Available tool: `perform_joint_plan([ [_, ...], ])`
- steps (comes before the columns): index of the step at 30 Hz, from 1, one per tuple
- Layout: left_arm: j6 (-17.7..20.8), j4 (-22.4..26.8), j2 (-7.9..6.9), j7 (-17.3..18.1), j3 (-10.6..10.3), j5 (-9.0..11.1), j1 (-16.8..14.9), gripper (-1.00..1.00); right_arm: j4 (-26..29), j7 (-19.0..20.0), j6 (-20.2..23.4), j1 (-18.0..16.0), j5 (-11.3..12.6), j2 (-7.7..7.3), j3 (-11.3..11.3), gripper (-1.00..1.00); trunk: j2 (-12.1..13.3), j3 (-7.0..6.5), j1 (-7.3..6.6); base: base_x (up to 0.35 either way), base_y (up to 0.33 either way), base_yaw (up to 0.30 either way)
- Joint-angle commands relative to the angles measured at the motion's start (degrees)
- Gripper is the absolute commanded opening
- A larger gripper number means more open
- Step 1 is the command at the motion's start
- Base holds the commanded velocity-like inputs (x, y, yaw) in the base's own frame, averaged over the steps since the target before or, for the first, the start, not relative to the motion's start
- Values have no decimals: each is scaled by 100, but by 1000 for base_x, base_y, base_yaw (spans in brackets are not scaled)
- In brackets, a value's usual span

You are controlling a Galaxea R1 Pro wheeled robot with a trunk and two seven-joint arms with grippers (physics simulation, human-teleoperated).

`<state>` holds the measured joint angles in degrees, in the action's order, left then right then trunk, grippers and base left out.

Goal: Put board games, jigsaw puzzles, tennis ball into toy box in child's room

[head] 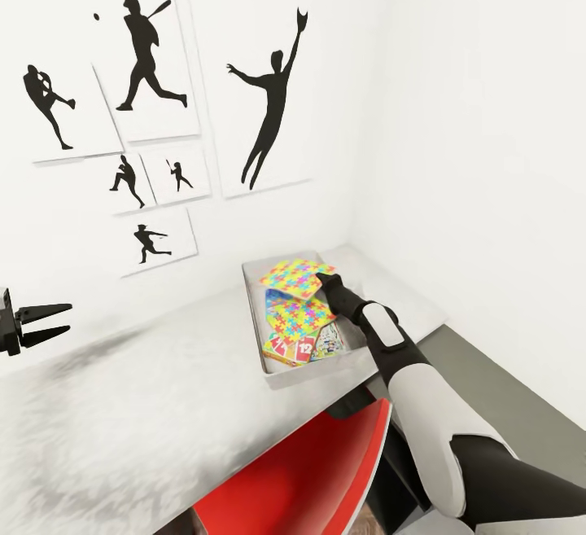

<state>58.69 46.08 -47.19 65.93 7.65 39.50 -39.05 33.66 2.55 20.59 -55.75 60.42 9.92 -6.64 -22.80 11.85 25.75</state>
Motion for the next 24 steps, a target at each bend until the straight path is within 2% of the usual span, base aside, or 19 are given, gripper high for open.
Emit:
perform_joint_plan([
  [1,28,-3,7,16,0,-1,-6,100,0,11,42,-6,8,8,-59,-100,-12,12,3,0,0,0],
  [24,28,-3,42,16,0,-4,-6,100,-61,-35,40,-10,-22,8,-31,-100,-12,12,3,0,0,0],
])
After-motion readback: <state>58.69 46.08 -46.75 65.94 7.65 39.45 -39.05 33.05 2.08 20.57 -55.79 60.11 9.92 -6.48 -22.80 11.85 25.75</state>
